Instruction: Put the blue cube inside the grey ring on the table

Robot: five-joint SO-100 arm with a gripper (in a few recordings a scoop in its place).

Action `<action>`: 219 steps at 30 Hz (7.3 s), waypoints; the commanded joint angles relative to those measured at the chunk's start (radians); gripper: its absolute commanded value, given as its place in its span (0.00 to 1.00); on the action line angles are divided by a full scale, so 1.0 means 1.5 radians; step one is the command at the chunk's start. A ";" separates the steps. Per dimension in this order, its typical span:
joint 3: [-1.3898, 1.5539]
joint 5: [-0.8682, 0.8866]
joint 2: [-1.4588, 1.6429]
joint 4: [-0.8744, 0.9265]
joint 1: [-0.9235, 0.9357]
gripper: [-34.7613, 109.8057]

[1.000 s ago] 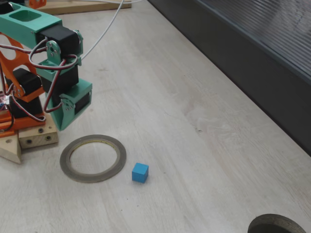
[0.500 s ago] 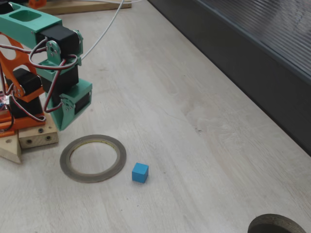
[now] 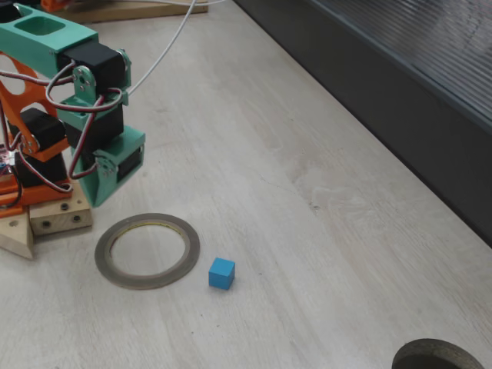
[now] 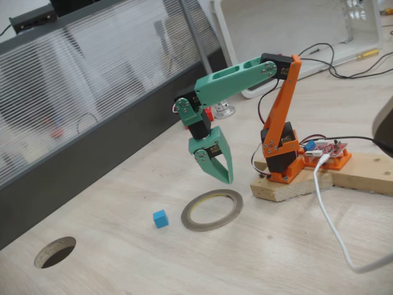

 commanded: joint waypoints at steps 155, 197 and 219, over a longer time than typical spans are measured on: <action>-0.752 0.000 -0.746 0.055 0.035 0.55; -0.755 0.003 -0.674 0.053 0.034 0.38; -0.748 0.004 -0.557 0.062 0.032 0.38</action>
